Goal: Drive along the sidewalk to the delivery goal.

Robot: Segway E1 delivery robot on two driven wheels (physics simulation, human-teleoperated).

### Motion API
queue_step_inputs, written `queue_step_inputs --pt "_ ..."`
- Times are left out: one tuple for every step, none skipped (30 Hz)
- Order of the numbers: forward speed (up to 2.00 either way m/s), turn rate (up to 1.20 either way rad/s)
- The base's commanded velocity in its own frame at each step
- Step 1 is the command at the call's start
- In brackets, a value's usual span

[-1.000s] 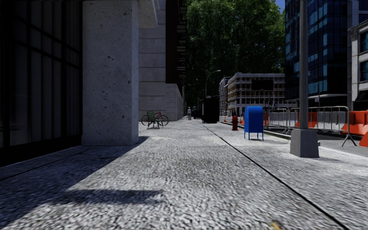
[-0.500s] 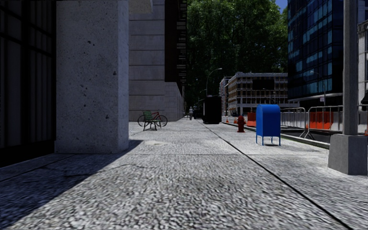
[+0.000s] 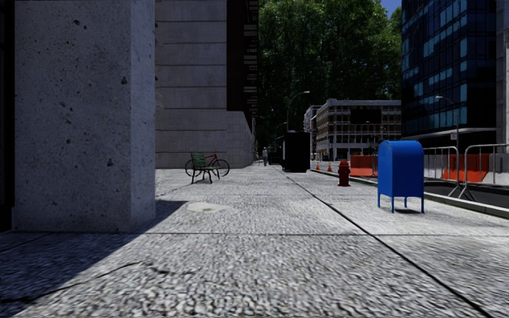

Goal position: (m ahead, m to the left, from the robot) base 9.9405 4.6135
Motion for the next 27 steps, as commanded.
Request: queue_step_inputs --pt "2.0 0.0" --pt "2.0 0.0" --pt "2.0 0.0" --pt "2.0 0.0" --pt "2.0 0.0" --pt "2.0 0.0" --pt "2.0 0.0" --pt "2.0 0.0" --pt "2.0 0.0" --pt "2.0 0.0" --pt "2.0 0.0" --pt "2.0 0.0" --pt "2.0 0.0" --pt "2.0 0.0" --pt "2.0 0.0" --pt "2.0 0.0" --pt "2.0 0.0" --pt "2.0 0.0" --pt "2.0 0.02" --pt "2.0 0.02" --pt "2.0 0.07" --pt "2.0 0.08" --pt "2.0 0.1" --pt "2.0 0.1" --pt "2.0 0.15" --pt "2.0 0.21" --pt "2.0 0.27"
